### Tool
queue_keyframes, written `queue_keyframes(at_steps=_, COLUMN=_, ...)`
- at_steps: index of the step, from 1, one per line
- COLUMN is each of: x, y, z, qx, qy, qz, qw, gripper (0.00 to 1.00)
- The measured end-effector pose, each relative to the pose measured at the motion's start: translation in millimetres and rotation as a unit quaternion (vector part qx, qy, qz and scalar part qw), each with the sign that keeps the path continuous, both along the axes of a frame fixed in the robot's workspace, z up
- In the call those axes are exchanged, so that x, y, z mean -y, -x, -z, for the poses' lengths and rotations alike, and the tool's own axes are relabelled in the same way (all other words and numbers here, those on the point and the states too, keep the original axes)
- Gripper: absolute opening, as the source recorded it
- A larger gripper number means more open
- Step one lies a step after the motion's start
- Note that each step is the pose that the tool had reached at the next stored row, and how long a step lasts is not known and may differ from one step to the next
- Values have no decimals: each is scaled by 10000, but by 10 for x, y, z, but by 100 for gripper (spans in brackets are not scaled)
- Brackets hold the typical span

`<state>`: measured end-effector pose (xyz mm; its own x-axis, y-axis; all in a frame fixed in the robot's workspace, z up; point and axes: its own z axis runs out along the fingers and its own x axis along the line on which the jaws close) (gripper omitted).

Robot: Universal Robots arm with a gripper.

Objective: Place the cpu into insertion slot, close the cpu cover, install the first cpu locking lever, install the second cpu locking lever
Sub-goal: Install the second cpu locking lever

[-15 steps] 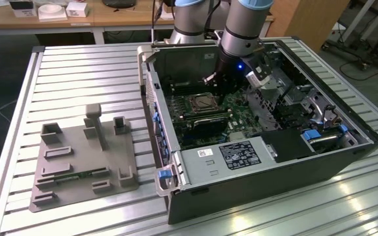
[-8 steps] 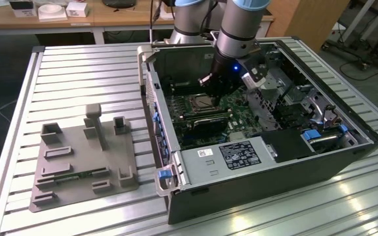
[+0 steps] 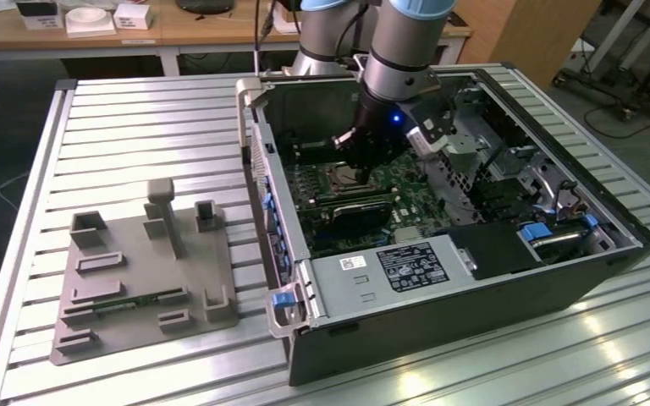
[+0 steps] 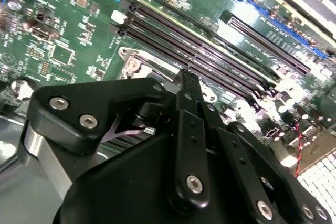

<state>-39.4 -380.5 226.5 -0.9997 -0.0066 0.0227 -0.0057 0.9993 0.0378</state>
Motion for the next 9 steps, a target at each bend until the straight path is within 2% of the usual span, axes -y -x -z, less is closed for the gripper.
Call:
queue_keyframes(at_steps=2, x=0, y=11, z=1, qx=-26, qy=-1, qz=0, qw=10000, gripper=11)
queue_keyframes(at_steps=7, x=0, y=33, z=1, qx=-137, qy=-1, qz=1, qw=9999, gripper=11)
queue_keyframes(at_steps=9, x=0, y=72, z=12, qx=-151, qy=-1, qz=0, qw=9999, gripper=11)
